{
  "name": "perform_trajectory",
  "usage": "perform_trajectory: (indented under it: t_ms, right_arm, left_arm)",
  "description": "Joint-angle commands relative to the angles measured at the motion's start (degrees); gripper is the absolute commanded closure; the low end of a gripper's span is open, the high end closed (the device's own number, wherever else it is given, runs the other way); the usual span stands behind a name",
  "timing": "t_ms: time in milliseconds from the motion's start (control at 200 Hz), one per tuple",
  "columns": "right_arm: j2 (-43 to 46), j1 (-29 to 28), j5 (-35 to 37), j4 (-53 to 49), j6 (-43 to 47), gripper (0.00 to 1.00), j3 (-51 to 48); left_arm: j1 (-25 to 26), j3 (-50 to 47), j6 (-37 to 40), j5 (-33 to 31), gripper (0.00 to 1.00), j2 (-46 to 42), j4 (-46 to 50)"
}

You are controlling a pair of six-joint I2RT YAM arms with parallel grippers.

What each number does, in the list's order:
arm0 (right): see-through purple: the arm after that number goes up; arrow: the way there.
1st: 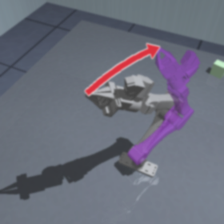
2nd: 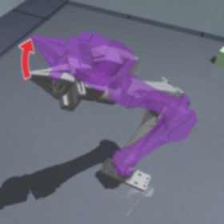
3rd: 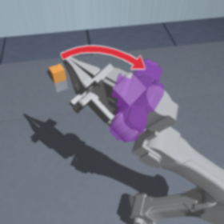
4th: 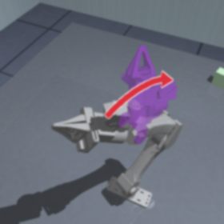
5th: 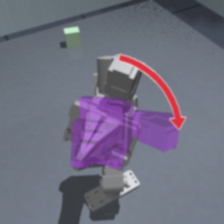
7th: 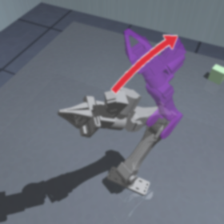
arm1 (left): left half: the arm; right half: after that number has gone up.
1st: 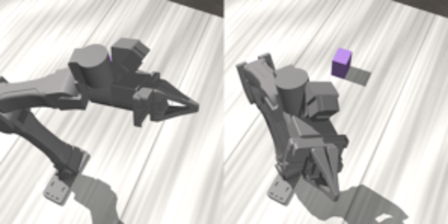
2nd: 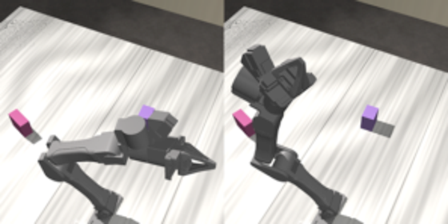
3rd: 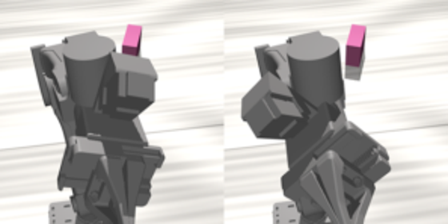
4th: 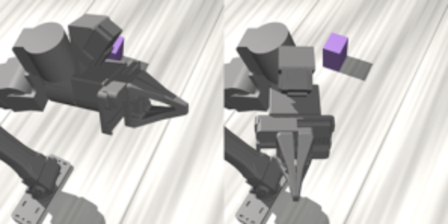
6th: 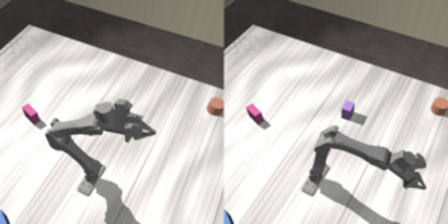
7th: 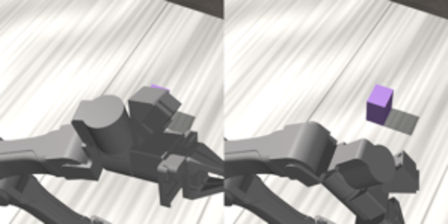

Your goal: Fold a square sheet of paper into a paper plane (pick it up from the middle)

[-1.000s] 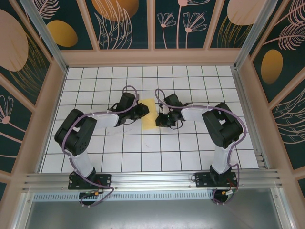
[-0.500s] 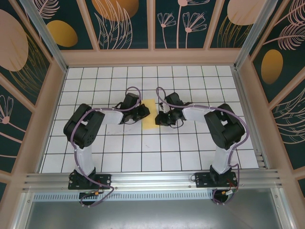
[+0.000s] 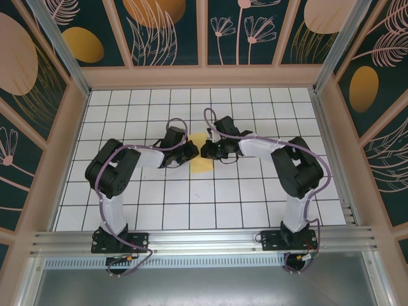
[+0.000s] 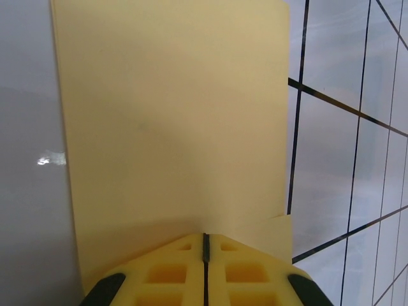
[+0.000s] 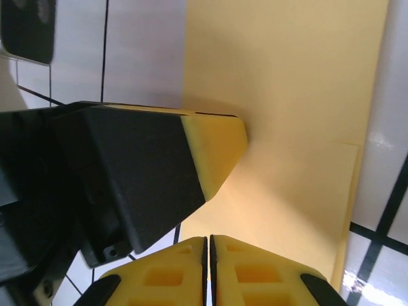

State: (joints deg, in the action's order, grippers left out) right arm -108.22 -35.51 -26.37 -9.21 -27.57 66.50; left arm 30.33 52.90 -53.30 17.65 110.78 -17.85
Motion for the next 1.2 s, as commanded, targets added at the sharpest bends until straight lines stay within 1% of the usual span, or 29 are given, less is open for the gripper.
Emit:
perform_trajectory:
  t_ms: [0, 220, 540, 731, 861, 1041, 1196]
  right_arm:
    - [-2.50, -0.54, 0.67, -0.37, -0.90, 0.89, 1.50]
    - [-5.41, -0.53, 0.21, -1.25, -0.30, 0.90, 3.36]
    - [-7.63, -0.16, 2.90, -3.78, 0.75, 0.90, 4.25]
    - [-7.92, -0.05, 2.90, -4.67, 1.64, 0.90, 4.42]
    - [-7.52, -0.09, 2.34, -4.43, 1.73, 0.90, 4.60]
    - [-4.99, -0.04, -2.41, -1.11, 2.25, 0.90, 3.15]
    - [-3.58, 0.01, -3.50, 0.36, 2.95, 0.90, 2.24]
  left_arm:
    - [-0.18, -1.28, -1.11, 0.26, 0.93, 2.06, -1.10]
    - [-0.19, -0.36, -1.80, 0.89, 0.91, 2.70, -1.57]
    - [-0.23, -0.02, -1.84, 1.46, 0.88, 0.46, -1.05]
    - [-0.19, -1.33, -2.91, 4.19, 0.85, -1.87, -4.88]
    - [-0.18, -1.84, -2.12, 3.46, 0.87, -2.34, -4.05]
    - [-0.18, -2.35, -1.81, 2.33, 0.91, -0.61, -3.09]
    - [-0.18, -2.46, -1.51, 1.36, 0.92, 0.03, -2.15]
